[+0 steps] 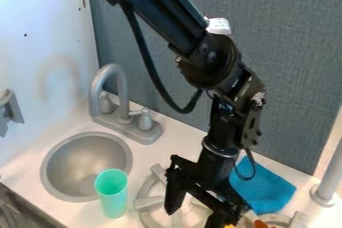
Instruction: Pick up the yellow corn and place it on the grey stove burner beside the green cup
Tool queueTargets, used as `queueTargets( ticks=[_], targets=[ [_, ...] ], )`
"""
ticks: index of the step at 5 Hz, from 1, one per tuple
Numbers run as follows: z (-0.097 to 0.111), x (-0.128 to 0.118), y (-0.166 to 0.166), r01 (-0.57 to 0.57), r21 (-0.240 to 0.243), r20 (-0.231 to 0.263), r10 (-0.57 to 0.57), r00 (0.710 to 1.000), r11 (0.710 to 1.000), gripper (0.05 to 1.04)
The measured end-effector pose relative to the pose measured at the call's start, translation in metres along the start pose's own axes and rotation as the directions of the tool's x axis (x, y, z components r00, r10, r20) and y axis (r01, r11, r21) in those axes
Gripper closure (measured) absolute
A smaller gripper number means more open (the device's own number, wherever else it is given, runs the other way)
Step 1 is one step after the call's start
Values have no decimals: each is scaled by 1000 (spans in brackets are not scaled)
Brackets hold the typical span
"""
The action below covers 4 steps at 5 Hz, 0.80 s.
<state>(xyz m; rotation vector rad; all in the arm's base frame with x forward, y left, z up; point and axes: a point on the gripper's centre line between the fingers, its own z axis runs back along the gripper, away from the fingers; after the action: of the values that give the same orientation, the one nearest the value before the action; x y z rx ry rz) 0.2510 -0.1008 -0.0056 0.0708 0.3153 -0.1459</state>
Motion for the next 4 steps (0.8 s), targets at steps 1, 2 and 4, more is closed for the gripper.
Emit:
queueTargets(
  ticks=[1, 2, 4],
  targets=[
    [-9, -1, 0, -1, 6, -25, 1, 1000, 1000, 82],
    [-12, 8, -4, -13, -29, 27, 14, 1000, 999, 82],
    [-24, 31, -5, -79, -69, 233, 94, 968, 994, 82]
  ],
)
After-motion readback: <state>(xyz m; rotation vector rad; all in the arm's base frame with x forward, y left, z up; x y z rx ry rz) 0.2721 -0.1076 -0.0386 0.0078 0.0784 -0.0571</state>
